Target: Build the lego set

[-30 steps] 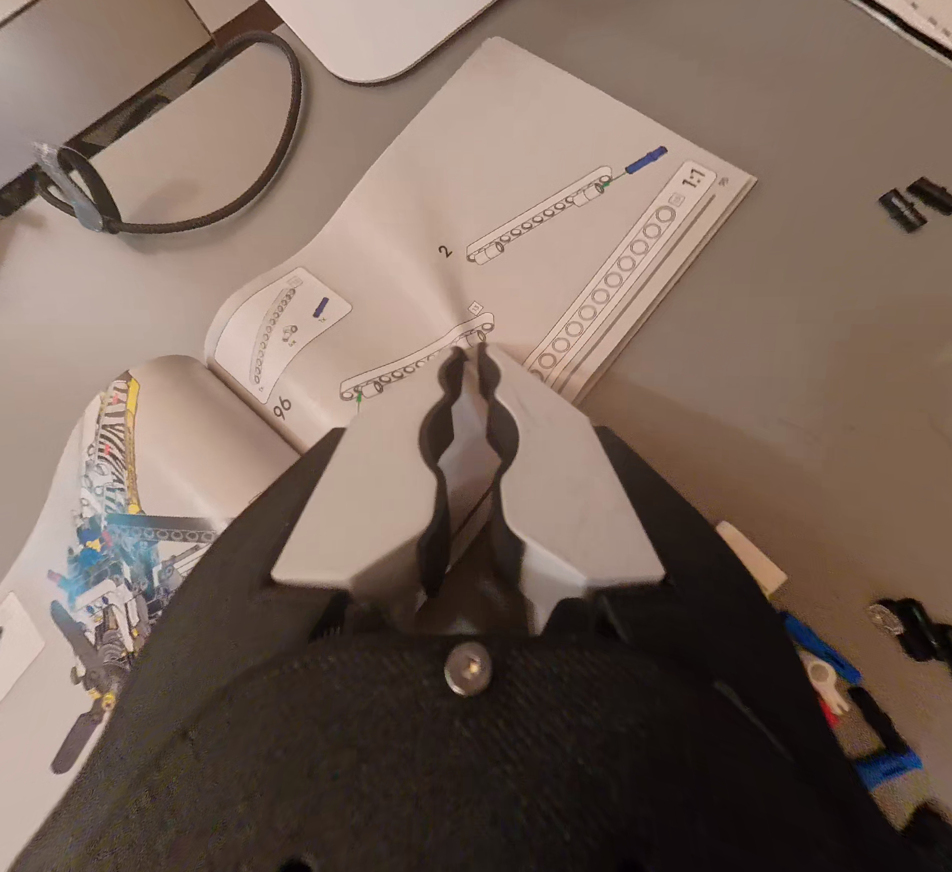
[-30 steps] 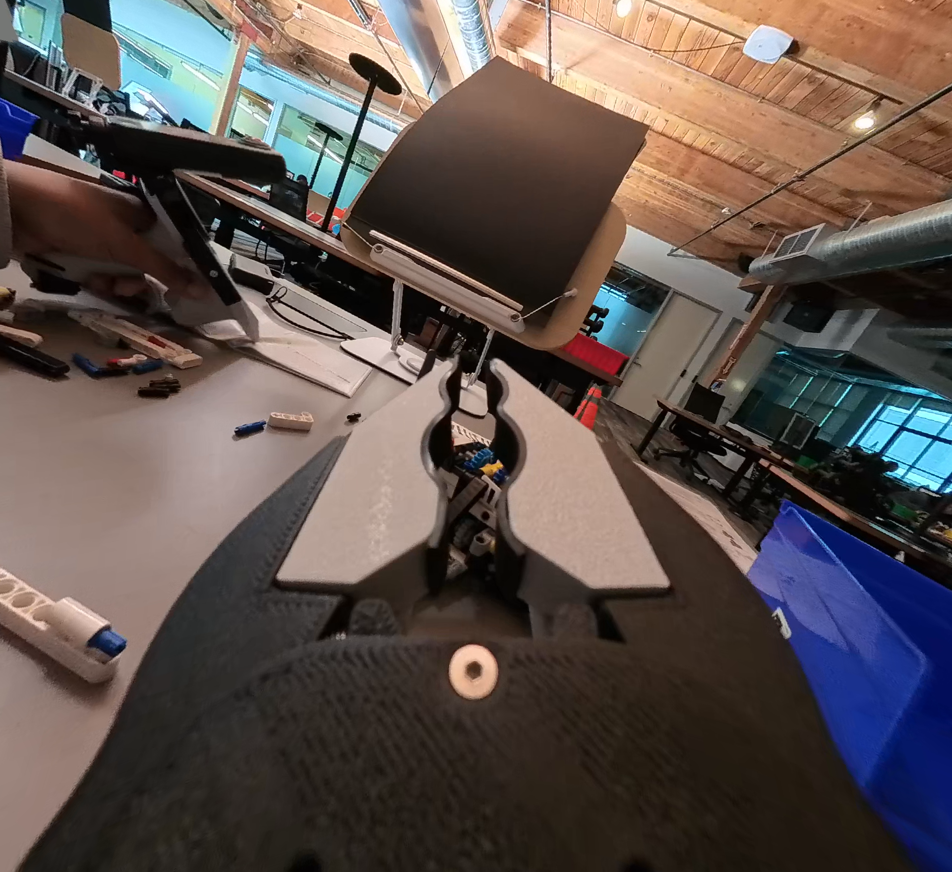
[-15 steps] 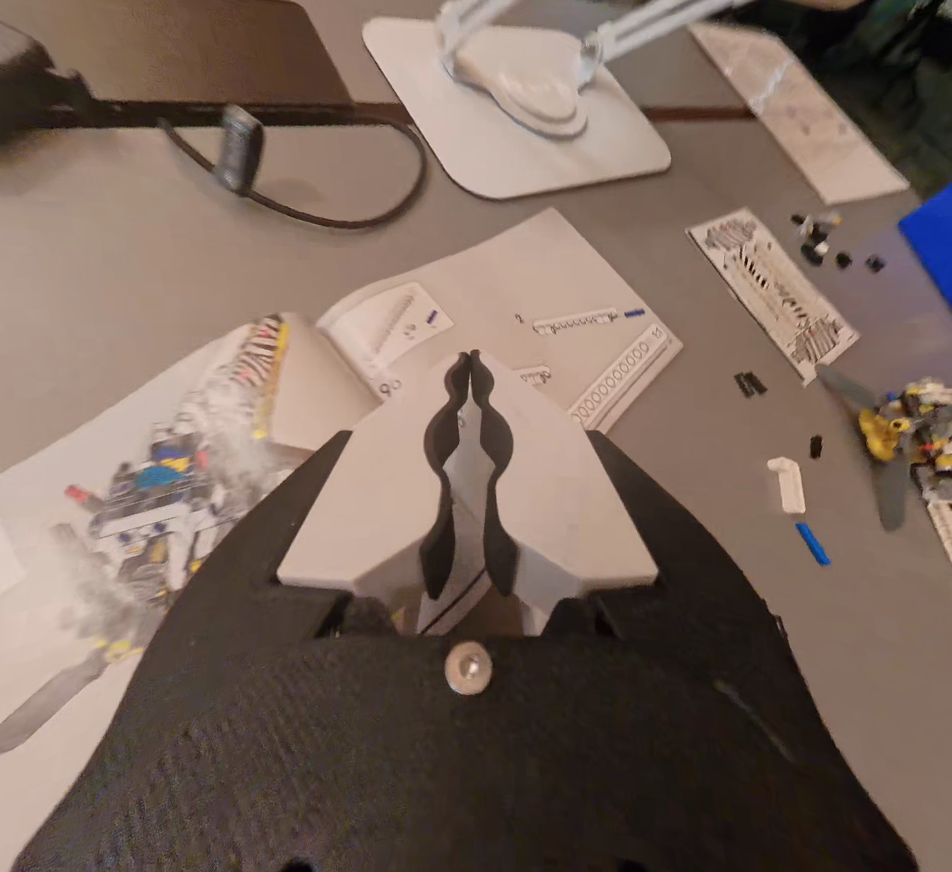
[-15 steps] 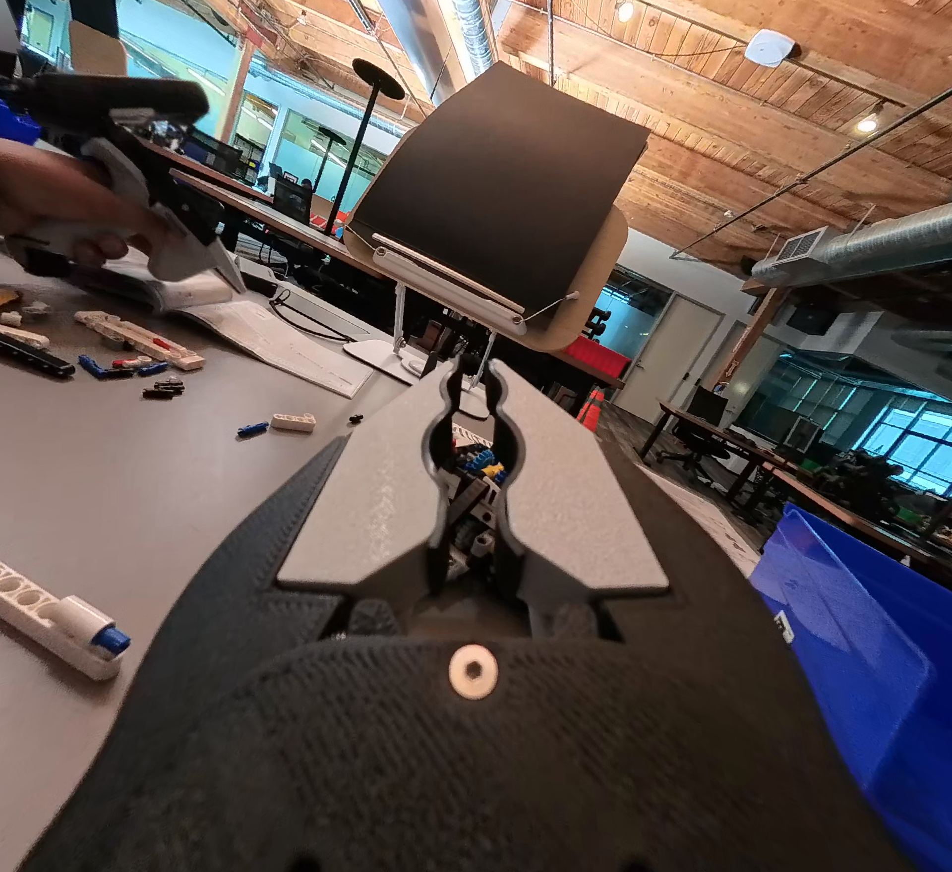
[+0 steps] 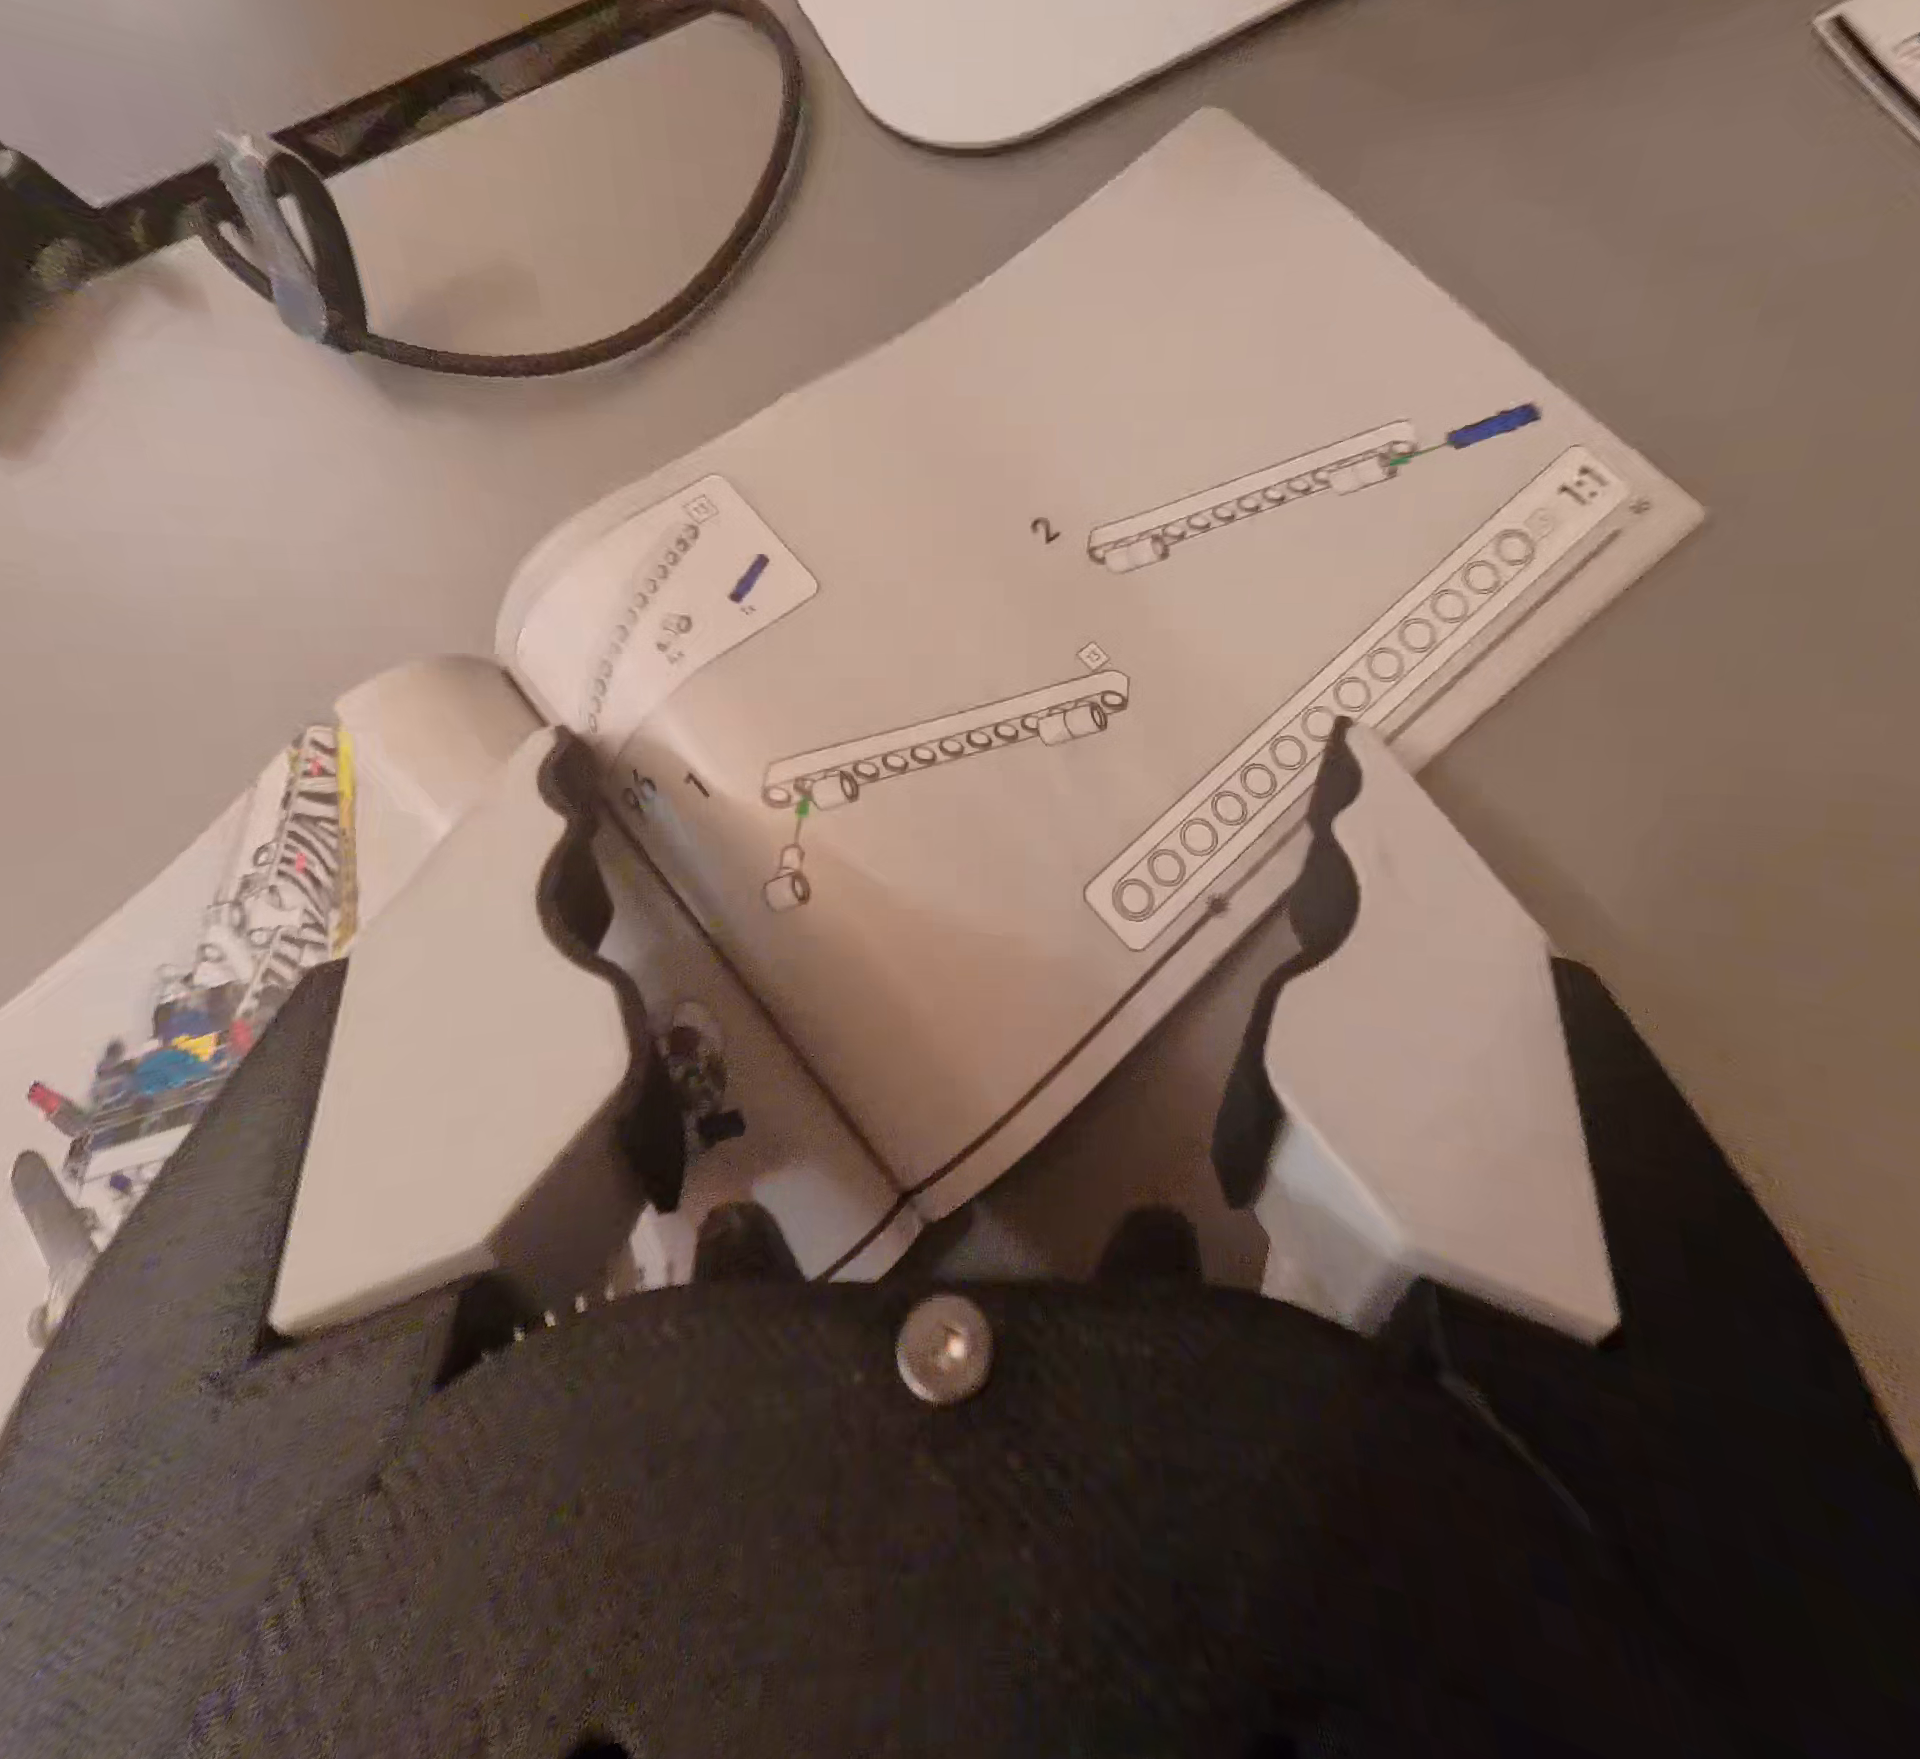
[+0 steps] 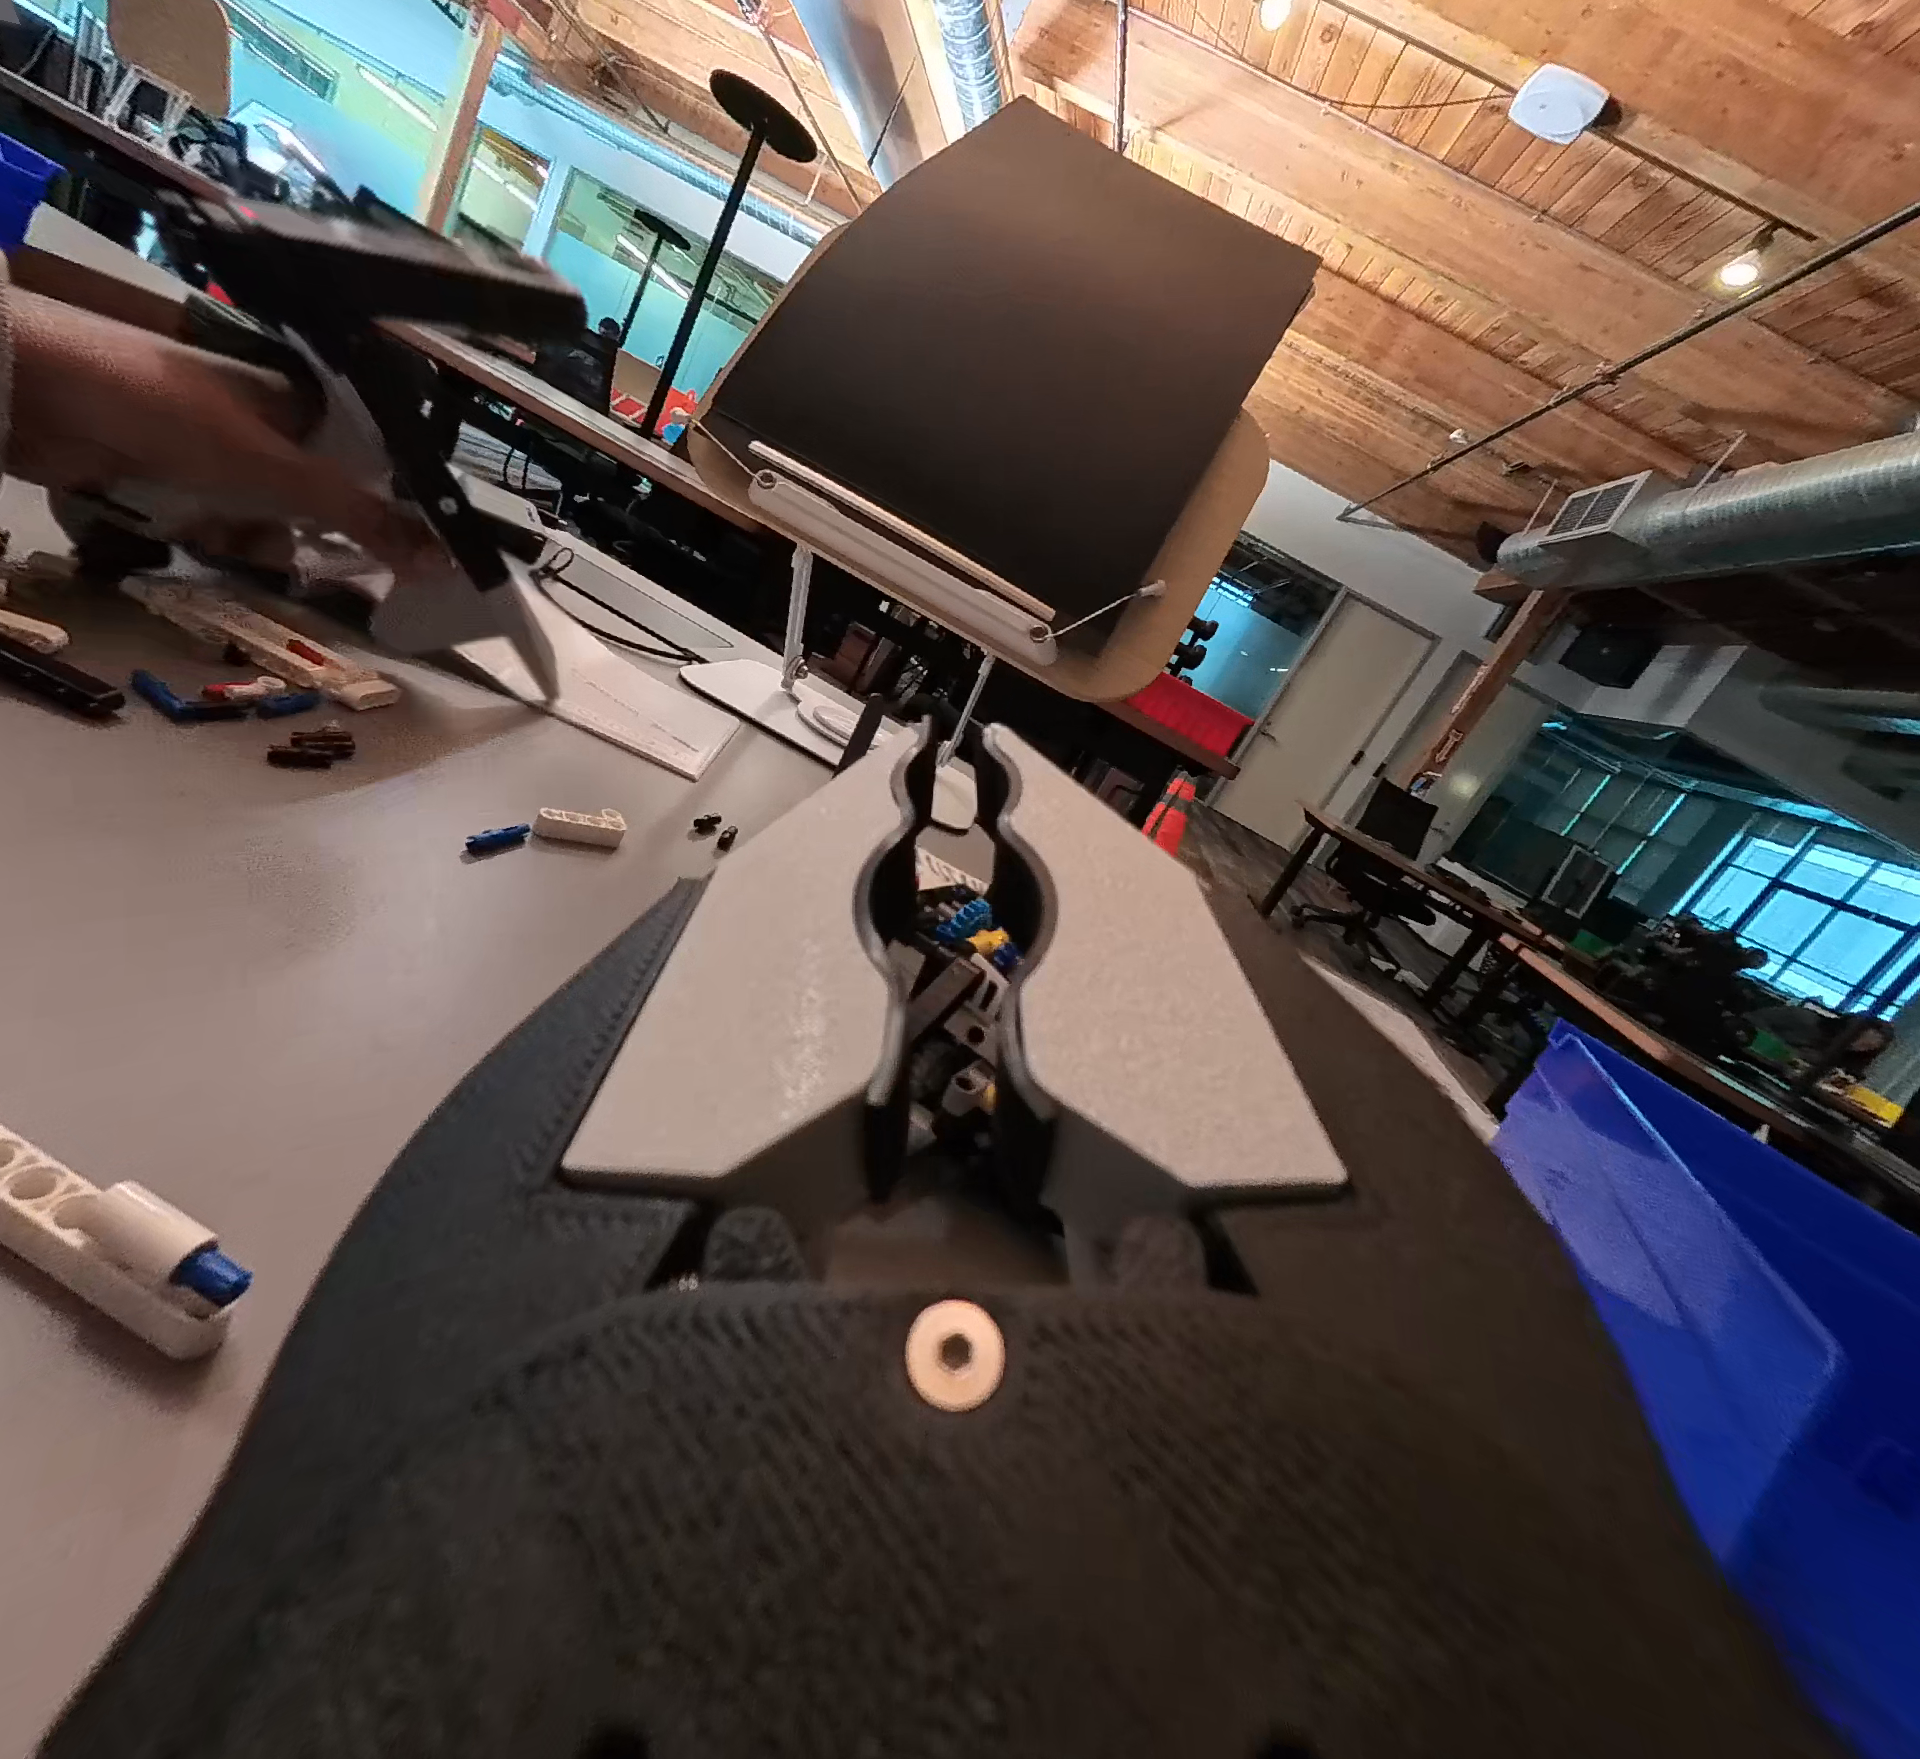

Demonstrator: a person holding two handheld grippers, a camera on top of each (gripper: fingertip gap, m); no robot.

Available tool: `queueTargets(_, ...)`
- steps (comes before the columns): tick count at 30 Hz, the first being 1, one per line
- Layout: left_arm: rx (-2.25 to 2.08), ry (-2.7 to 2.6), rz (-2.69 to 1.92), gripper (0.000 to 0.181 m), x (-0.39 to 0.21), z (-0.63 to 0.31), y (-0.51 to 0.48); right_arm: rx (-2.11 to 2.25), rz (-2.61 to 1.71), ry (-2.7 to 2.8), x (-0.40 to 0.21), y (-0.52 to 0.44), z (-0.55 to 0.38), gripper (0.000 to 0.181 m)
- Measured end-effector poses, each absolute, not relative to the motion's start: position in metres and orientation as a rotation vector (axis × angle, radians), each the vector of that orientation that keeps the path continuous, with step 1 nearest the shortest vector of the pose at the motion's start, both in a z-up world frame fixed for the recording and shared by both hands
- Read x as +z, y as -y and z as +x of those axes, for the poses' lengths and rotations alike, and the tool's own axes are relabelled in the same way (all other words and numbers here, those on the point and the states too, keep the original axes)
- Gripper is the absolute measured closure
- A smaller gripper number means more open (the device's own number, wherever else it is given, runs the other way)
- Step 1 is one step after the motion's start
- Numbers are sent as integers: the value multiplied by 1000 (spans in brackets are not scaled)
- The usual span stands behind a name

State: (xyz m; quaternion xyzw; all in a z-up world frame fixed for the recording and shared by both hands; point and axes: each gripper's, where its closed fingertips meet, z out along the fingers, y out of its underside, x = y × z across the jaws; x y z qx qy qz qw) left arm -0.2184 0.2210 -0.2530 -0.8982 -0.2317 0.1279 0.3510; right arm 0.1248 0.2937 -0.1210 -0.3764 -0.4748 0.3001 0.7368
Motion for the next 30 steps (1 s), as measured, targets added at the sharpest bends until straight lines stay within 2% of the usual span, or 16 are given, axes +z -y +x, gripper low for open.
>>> queueTargets(1, 329, 606, -2340, 48, -254, -219, -219, 658, -827, 1044, -121, -294, 125, 176)
queueTargets(4, 327, 610, -2363, 55, -253, -221, -216, 652, -824, 1054, -122, -293, 124, 176)
queueTargets(6, 354, 611, -2347, 74, -250, -225, -213, 643, -819, 1064, -123, -292, 123, 176)
queueTargets(10, 364, 583, -2340, 92, -248, -229, -207, 629, -811, 1079, -124, -291, 122, 176)
queueTargets(12, 354, 571, -2321, 109, -244, -231, -204, 630, -812, 1079, -124, -291, 122, 176)
queueTargets(14, 278, 598, -2270, 123, -240, -233, -203, 636, -815, 1076, -124, -292, 123, 176)
queueTargets(16, 161, 646, -2201, 129, -234, -234, -202, 643, -820, 1072, -123, -292, 124, 176)
queueTargets(18, 63, 689, -2119, 148, -225, -237, -199, 647, -822, 1071, -123, -293, 125, 176)
queueTargets(20, -52, 745, -2028, 159, -216, -242, -193, 648, -822, 1071, -123, -293, 126, 176)
queueTargets(26, -405, 956, -1730, 153, -198, -269, -165, 652, -823, 1067, -122, -293, 128, 176)
queueTargets(30, -483, 1018, -1592, 148, -189, -284, -134, 660, -827, 1054, -120, -294, 130, 176)
